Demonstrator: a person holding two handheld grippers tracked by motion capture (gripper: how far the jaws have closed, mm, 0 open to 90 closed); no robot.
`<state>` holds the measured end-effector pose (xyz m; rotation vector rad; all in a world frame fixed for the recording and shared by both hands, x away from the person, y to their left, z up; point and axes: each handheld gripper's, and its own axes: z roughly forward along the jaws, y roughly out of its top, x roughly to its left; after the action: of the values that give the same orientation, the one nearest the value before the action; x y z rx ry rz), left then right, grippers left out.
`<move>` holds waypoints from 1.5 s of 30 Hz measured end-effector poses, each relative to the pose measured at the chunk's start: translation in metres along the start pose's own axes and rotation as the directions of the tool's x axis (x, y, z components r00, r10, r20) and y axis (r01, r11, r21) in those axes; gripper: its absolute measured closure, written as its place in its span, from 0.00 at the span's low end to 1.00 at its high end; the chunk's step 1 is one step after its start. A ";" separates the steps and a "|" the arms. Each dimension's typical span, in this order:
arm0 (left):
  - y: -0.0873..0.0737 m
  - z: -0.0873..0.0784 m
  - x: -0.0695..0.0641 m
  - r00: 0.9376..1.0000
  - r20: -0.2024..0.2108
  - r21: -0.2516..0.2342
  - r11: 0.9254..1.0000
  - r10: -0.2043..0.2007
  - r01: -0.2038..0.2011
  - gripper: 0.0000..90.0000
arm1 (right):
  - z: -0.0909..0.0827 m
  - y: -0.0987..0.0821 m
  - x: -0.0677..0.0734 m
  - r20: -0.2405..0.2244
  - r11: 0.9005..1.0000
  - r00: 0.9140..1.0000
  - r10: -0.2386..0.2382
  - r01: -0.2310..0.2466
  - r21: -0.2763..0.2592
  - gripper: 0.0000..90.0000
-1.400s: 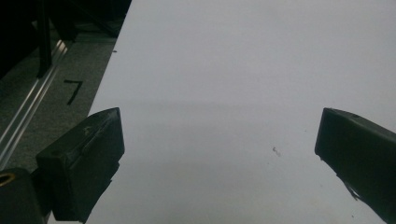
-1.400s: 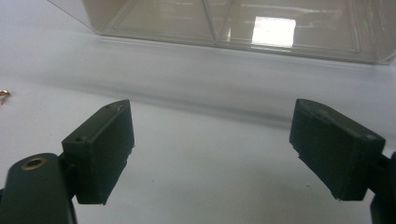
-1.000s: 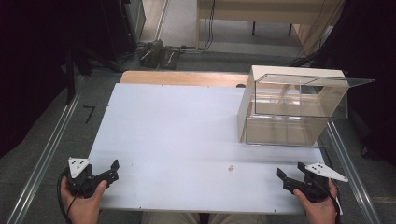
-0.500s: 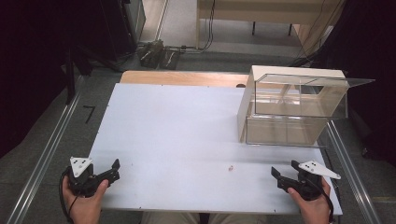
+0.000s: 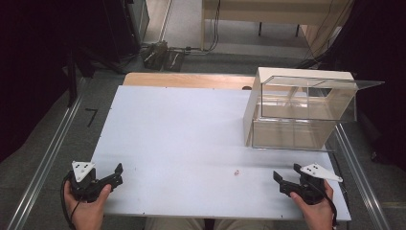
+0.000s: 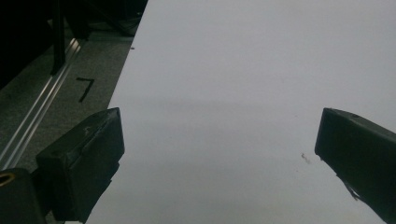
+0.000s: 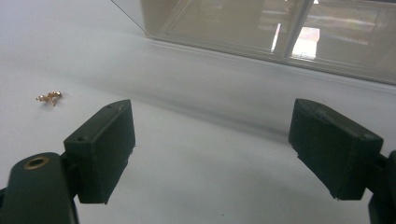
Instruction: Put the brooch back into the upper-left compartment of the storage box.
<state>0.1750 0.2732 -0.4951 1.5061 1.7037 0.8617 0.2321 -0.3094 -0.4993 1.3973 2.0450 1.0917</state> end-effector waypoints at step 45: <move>-0.001 0.001 0.001 1.000 -0.005 0.012 1.000 0.004 -0.004 0.02 | 0.031 0.011 0.048 -0.107 0.994 0.989 -0.101 0.104 0.022 0.20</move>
<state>0.1757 0.2738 -0.4964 1.5168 1.7124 0.8597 0.2415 -0.2528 -0.5054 1.2566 2.1884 1.1187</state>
